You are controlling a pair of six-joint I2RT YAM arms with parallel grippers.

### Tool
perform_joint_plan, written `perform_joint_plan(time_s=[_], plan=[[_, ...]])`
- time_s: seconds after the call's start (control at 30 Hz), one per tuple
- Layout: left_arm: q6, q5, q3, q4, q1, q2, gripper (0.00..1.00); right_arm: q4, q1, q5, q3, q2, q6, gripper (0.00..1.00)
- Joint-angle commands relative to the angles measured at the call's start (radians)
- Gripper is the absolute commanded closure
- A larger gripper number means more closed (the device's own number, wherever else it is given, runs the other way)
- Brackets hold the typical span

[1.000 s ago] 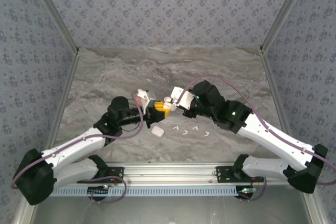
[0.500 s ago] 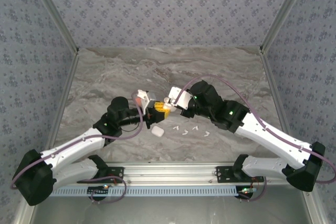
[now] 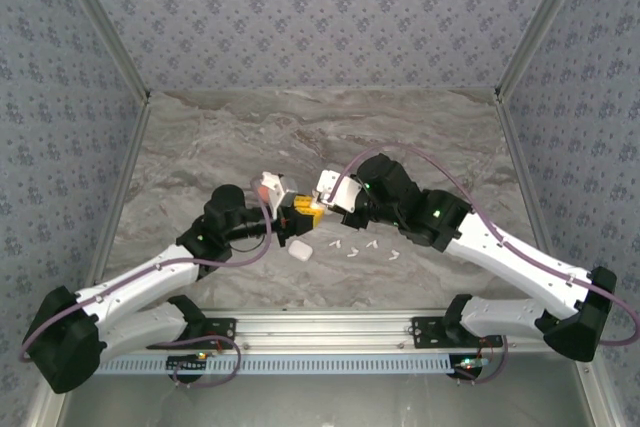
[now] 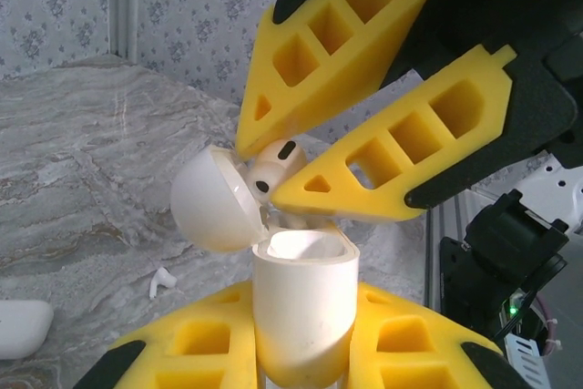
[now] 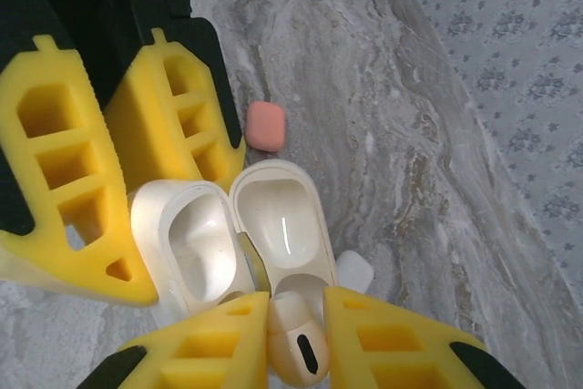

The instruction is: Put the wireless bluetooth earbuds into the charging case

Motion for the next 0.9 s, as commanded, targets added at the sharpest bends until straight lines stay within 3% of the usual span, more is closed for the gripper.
perform_joint_plan(time_s=[0.0, 0.23, 0.4, 0.53, 0.67, 0.87], plan=[[0.021, 0.005, 0.027, 0.05, -0.007, -0.023, 1.0, -0.066, -0.004, -0.123, 0.069, 0.02, 0.051, 0.75], [0.023, 0.001, 0.013, 0.081, -0.007, -0.029, 1.0, -0.109, -0.059, -0.217, 0.15, 0.02, 0.12, 0.52], [0.026, -0.014, -0.005, 0.118, -0.009, -0.034, 1.0, -0.064, -0.19, -0.282, 0.183, -0.042, 0.292, 0.39], [0.03, -0.025, -0.017, 0.136, -0.01, -0.043, 1.0, 0.007, -0.373, -0.415, 0.108, -0.1, 0.516, 0.39], [0.038, -0.024, -0.019, 0.132, -0.01, -0.05, 1.0, 0.064, -0.506, -0.458, -0.055, -0.129, 0.67, 0.38], [0.091, -0.041, -0.021, 0.132, -0.015, -0.064, 1.0, 0.183, -0.54, -0.541, -0.187, -0.158, 0.77, 0.39]])
